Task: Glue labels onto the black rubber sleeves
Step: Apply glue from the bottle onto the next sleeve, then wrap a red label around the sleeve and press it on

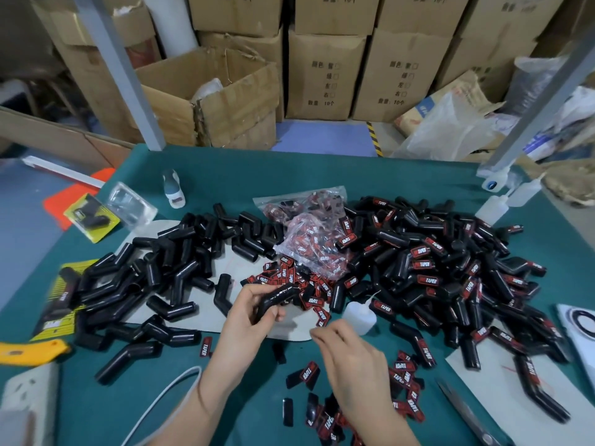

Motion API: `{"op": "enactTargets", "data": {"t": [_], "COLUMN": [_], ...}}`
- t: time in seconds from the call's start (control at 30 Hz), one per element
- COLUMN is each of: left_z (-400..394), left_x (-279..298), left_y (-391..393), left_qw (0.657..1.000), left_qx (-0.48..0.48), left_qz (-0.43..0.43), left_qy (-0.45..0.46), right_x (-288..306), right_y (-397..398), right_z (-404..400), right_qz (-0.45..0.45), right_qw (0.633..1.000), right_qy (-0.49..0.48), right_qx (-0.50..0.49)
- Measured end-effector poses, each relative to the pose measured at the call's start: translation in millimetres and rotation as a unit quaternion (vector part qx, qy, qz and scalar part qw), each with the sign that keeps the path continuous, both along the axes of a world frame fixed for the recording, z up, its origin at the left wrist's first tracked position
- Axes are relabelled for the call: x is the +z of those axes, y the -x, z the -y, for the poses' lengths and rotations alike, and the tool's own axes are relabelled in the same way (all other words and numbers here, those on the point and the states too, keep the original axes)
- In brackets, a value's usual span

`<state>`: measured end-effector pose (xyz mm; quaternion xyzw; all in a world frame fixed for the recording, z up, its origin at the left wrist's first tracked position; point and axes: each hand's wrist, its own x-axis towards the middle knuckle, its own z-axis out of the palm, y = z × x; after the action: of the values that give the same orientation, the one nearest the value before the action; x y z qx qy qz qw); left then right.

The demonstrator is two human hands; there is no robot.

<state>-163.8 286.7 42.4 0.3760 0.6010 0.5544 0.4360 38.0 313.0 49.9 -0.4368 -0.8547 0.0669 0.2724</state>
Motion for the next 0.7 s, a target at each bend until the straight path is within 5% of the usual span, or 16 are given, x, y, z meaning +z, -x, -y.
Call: {"op": "enactTargets", "data": {"t": [0.13,0.27,0.7], "left_z": [-1.2,-2.8,-0.1], "left_x": [0.8,-0.8,9.6], "left_y": [4.9,5.0,1.0], "left_qw": [1.0,0.999,0.999], "left_qx": [0.013,0.007,-0.01], "left_qz": [0.004,-0.006,-0.01], "left_qy": [-0.028,-0.035,-0.053], "right_x": [-0.4,-3.6,8.7], "right_y": [-12.3,-15.9,-16.9], "right_z": [-5.4,-8.3,-4.1], "right_qz": [0.016,0.096,0.139], "right_qw": [0.976,0.951,0.959], "right_qy": [0.212,0.285,0.211], "right_qx": [0.05,0.065,0.129]}}
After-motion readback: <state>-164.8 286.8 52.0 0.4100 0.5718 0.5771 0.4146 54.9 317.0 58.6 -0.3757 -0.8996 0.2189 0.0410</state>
